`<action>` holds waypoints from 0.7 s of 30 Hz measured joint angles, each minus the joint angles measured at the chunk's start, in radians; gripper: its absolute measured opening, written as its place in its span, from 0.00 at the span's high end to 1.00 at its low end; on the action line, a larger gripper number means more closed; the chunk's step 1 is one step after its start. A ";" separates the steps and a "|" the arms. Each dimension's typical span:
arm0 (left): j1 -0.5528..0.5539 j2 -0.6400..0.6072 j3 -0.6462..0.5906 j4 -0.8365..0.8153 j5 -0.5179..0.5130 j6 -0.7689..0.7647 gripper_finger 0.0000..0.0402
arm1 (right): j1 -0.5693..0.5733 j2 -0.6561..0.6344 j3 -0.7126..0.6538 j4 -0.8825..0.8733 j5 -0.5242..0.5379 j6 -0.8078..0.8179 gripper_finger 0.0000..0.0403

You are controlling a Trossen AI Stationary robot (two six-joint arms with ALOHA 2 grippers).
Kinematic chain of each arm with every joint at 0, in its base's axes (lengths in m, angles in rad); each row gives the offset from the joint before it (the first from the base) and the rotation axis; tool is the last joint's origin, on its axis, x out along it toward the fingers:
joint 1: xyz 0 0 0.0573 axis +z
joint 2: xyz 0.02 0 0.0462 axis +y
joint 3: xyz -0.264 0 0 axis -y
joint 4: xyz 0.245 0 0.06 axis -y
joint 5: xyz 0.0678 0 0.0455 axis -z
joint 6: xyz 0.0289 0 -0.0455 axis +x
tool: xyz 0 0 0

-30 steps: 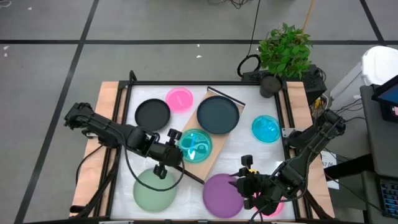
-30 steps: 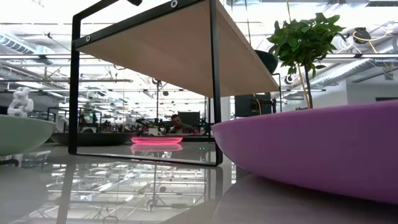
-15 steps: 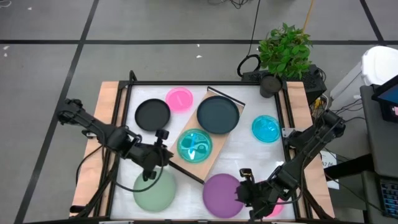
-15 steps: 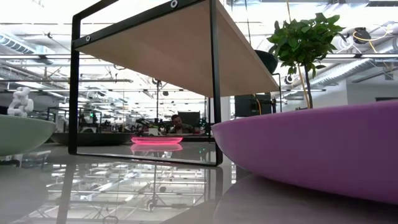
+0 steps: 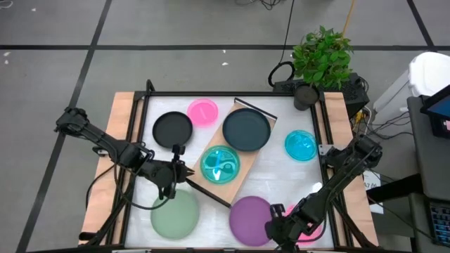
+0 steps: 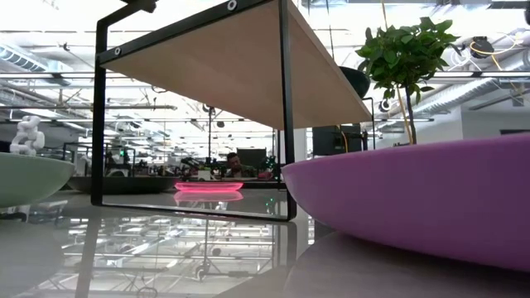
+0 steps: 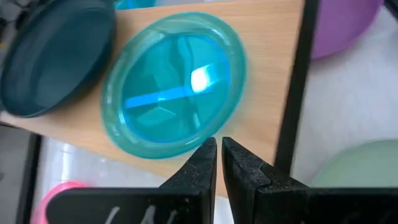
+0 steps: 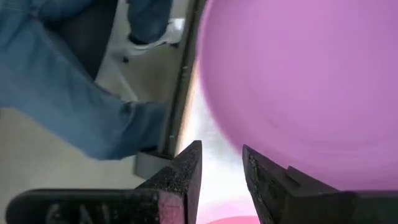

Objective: Place and stack plates onto a shelf
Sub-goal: Stack the big violet plate on top of the big dark green plate

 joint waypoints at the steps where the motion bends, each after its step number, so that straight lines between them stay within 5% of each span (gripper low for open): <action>1: 0.002 0.000 -0.001 0.003 -0.005 -0.006 0.92 | 0.000 0.007 0.000 0.012 -0.015 -0.001 0.75; 21: 0.003 0.001 -0.003 0.027 -0.029 -0.042 0.92 | 0.000 0.032 -0.008 0.059 0.019 -0.338 0.71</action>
